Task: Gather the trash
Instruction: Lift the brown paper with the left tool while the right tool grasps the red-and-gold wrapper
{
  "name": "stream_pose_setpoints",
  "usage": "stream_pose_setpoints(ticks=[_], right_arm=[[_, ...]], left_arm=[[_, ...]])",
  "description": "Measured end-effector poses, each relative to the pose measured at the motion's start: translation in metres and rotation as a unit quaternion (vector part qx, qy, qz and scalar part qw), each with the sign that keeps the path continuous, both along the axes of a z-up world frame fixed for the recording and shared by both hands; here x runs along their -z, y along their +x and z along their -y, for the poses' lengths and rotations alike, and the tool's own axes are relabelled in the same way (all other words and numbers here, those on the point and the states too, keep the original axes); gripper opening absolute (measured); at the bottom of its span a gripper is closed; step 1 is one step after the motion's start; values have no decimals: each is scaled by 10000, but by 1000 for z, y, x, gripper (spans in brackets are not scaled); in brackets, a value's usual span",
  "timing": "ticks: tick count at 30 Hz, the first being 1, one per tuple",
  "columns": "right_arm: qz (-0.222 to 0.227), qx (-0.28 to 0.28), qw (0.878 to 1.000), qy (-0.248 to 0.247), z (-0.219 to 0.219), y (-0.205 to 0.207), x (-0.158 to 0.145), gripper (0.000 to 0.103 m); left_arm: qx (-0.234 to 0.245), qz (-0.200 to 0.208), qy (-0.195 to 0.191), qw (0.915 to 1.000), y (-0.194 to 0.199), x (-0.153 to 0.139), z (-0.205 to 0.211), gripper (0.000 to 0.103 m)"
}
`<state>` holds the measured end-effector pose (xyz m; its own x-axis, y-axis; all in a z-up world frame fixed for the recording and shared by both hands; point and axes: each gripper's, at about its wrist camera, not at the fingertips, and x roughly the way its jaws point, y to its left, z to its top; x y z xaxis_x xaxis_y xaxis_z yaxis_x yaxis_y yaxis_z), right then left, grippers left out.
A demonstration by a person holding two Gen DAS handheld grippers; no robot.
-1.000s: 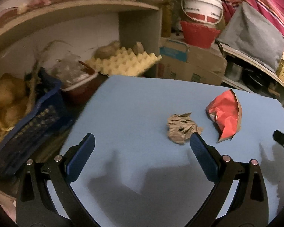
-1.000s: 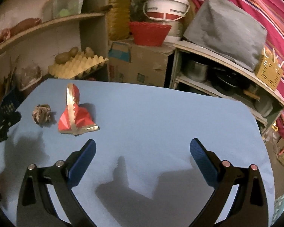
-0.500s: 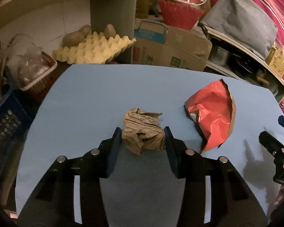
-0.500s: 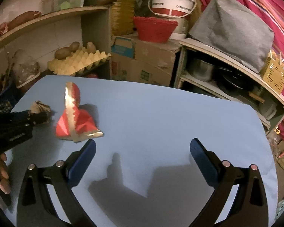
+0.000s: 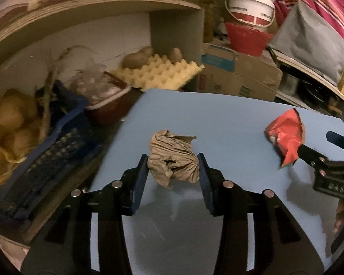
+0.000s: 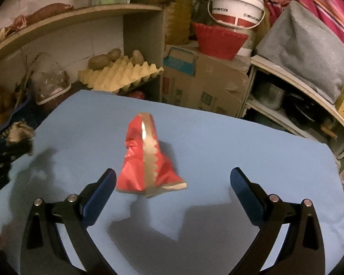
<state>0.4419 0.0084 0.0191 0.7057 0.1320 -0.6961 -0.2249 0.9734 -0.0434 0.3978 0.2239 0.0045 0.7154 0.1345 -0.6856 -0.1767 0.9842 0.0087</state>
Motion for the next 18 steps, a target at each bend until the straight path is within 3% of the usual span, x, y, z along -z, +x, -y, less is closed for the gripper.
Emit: stream_pose_setpoints(ticks=[9, 10, 12, 15, 18], right_arm=[[-134, 41, 9995, -288, -22, 25, 14, 94], [-134, 6, 9993, -339, -24, 27, 15, 90], [-269, -83, 9988, -396, -26, 30, 19, 67], [-471, -195, 9986, -143, -23, 33, 24, 55], [-290, -293, 9990, -191, -22, 26, 18, 51]], left_arm=[[-166, 36, 64, 9998, -11, 2, -20, 42], [-171, 50, 60, 9998, -12, 2, -20, 42], [-175, 66, 46, 9998, -13, 2, -21, 42], [-195, 81, 3, 9998, -12, 2, -21, 42], [-186, 102, 28, 9998, -14, 0, -18, 42]])
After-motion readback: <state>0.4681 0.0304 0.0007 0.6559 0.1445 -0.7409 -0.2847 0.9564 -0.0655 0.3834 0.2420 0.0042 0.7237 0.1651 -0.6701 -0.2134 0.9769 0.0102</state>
